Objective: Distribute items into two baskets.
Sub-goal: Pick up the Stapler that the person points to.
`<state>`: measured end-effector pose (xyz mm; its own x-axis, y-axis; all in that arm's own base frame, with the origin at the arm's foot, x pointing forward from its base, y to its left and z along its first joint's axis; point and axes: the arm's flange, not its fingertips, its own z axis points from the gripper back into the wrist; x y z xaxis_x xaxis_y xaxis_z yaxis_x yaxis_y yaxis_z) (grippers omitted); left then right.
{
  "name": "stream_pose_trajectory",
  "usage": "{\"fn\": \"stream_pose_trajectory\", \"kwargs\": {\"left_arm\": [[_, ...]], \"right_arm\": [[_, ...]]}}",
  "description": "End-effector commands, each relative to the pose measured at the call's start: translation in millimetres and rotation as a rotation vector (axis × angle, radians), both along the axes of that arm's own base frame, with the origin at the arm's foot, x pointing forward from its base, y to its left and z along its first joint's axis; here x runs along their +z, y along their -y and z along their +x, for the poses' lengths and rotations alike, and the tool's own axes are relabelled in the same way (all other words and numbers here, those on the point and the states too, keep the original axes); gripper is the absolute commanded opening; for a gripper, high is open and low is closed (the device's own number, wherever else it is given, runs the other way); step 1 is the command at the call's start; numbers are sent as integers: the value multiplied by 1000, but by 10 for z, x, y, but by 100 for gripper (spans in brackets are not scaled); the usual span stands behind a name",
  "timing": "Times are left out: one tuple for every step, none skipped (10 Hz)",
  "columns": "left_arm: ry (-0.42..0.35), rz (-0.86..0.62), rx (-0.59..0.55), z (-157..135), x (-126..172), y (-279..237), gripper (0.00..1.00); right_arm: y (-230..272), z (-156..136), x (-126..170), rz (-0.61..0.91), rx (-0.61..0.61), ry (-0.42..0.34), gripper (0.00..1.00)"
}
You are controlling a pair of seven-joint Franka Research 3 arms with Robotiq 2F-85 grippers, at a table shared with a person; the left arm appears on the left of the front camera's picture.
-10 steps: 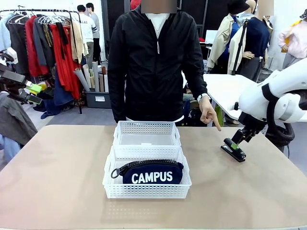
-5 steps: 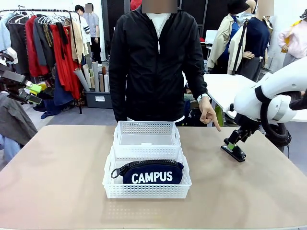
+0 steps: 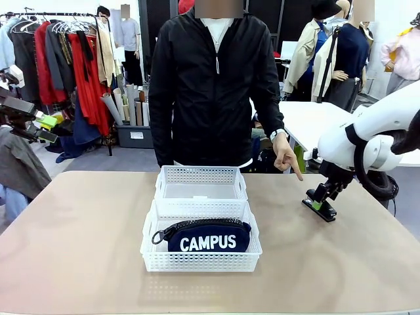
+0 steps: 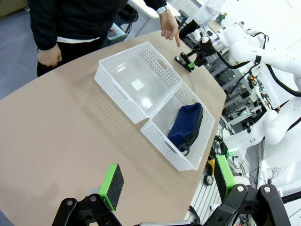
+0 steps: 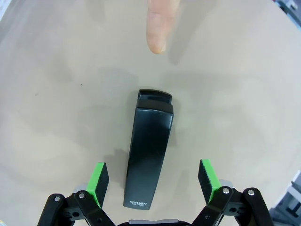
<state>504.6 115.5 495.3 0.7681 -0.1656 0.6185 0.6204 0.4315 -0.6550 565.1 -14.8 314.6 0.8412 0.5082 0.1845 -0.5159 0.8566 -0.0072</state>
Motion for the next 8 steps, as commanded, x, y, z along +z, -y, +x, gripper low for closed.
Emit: {"fn": "stream_pose_trajectory", "kwargs": {"left_arm": [[2, 0, 3, -6, 11, -1, 100], [2, 0, 3, -6, 11, -1, 100], [2, 0, 3, -6, 11, -1, 100], [2, 0, 3, -6, 11, -1, 100], [2, 0, 3, -6, 11, -1, 100], [2, 0, 3, -6, 11, -1, 100], [2, 0, 3, -6, 11, -1, 100], [2, 0, 3, -6, 11, -1, 100]], "right_arm": [[-19, 87, 49, -9, 5, -23, 100], [-25, 96, 46, -8, 9, -30, 92], [-29, 108, 29, -10, 10, -40, 78], [-36, 114, 18, -9, 14, -46, 64], [-52, 125, 6, -7, 17, -56, 50], [-69, 127, -24, -9, 18, -61, 36], [-76, 128, -54, -7, 16, -68, 28], [-78, 128, -71, -4, 23, -81, 25]]}}
